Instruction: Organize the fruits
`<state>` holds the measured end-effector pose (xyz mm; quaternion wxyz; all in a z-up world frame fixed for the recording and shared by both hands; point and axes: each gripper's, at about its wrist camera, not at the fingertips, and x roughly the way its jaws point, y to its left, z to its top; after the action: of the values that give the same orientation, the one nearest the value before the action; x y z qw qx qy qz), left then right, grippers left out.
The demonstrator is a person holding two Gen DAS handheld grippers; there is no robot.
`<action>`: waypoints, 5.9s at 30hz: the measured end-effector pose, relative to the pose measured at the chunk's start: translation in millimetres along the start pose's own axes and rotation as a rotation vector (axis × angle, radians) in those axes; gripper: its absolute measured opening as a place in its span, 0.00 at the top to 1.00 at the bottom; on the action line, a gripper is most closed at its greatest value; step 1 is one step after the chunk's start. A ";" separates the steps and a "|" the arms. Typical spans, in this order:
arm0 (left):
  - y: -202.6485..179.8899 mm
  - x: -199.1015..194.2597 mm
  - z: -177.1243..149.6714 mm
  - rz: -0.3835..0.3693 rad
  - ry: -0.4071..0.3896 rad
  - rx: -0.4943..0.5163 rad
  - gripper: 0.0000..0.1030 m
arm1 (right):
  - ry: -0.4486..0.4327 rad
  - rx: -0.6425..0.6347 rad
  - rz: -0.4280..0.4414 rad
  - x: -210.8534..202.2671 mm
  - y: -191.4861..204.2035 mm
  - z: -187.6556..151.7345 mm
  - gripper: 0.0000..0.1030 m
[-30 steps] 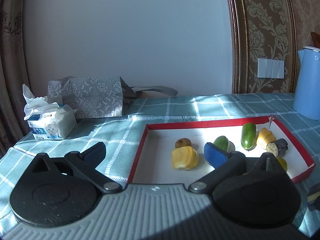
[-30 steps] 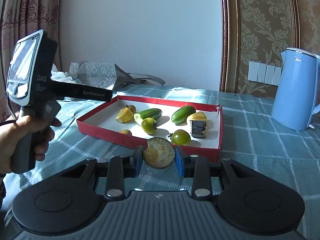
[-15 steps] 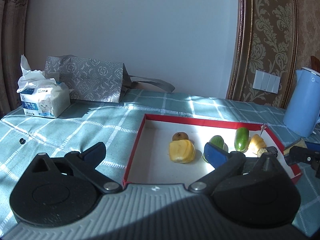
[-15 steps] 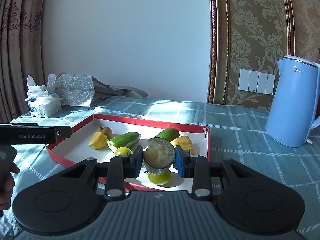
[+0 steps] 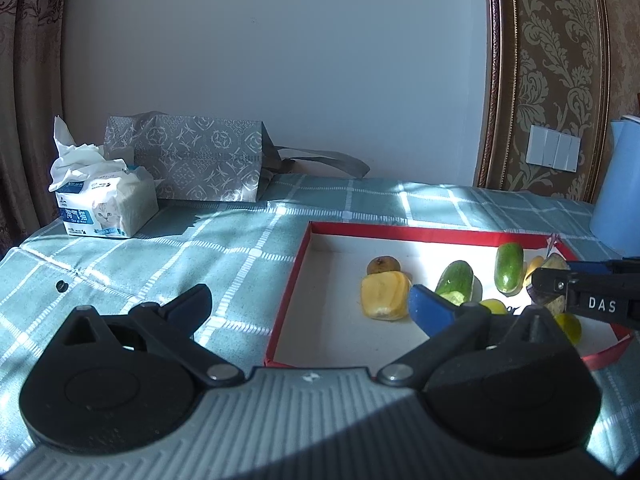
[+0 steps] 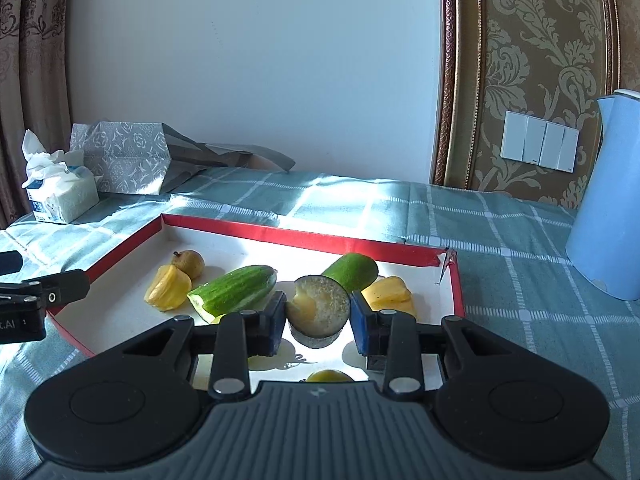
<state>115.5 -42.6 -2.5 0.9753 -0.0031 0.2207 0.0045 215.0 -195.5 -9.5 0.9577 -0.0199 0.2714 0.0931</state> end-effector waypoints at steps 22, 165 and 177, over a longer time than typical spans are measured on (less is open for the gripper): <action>-3.4 0.6 0.8 0.017 0.006 0.030 0.00 | 0.015 0.016 -0.006 12.4 -1.2 -4.7 0.68; 1.3 -3.6 1.9 -0.044 0.055 -0.055 0.00 | -0.142 0.302 0.097 -97.8 -36.6 -80.6 0.16; -6.3 -10.3 0.1 -0.032 0.003 0.006 0.00 | -0.140 0.303 0.100 -97.2 -35.7 -80.3 0.16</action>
<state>106.3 -49.0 2.1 0.9750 -0.0038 0.2220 -0.0116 99.1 -254.0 -27.4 0.9605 0.1449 0.2155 0.0996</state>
